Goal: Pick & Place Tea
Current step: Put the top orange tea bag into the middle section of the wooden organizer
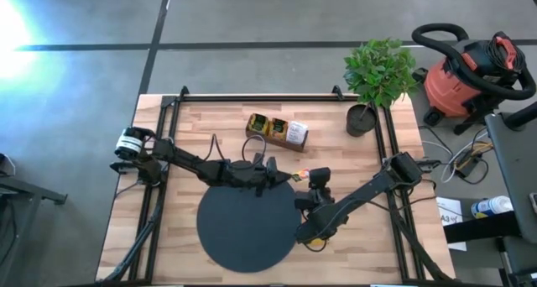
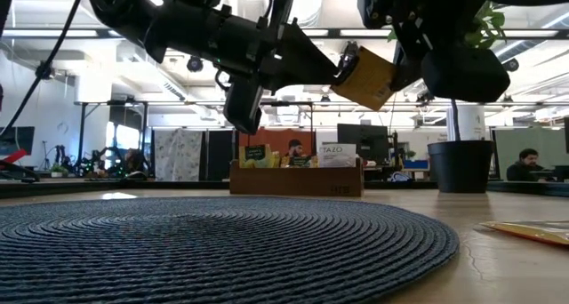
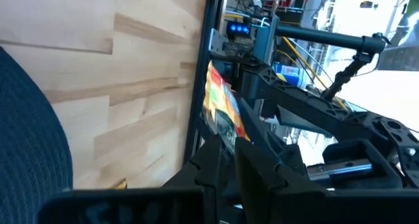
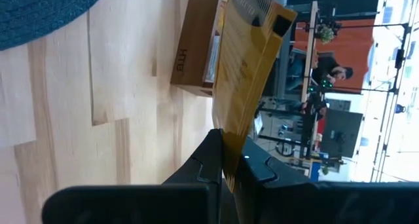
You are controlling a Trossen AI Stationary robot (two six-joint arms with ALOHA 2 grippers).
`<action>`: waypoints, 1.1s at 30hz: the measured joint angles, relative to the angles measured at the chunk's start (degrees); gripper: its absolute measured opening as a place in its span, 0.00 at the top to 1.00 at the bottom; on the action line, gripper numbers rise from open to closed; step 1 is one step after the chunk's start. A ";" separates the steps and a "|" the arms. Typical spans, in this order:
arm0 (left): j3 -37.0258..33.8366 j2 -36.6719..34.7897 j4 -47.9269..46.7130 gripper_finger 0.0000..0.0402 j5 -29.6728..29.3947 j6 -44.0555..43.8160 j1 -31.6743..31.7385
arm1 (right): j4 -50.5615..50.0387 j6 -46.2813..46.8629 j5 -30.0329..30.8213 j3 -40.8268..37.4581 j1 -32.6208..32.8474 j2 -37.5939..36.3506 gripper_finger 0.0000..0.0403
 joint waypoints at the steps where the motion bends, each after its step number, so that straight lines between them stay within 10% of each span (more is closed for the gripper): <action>1: 0.00 0.00 -0.03 0.90 -0.04 -0.05 0.07 | -0.01 0.00 0.00 0.12 0.00 0.00 0.97; 33: 3.40 -0.04 -7.62 0.90 -4.68 1.24 0.11 | 0.39 -1.99 1.46 1.46 0.02 0.02 0.97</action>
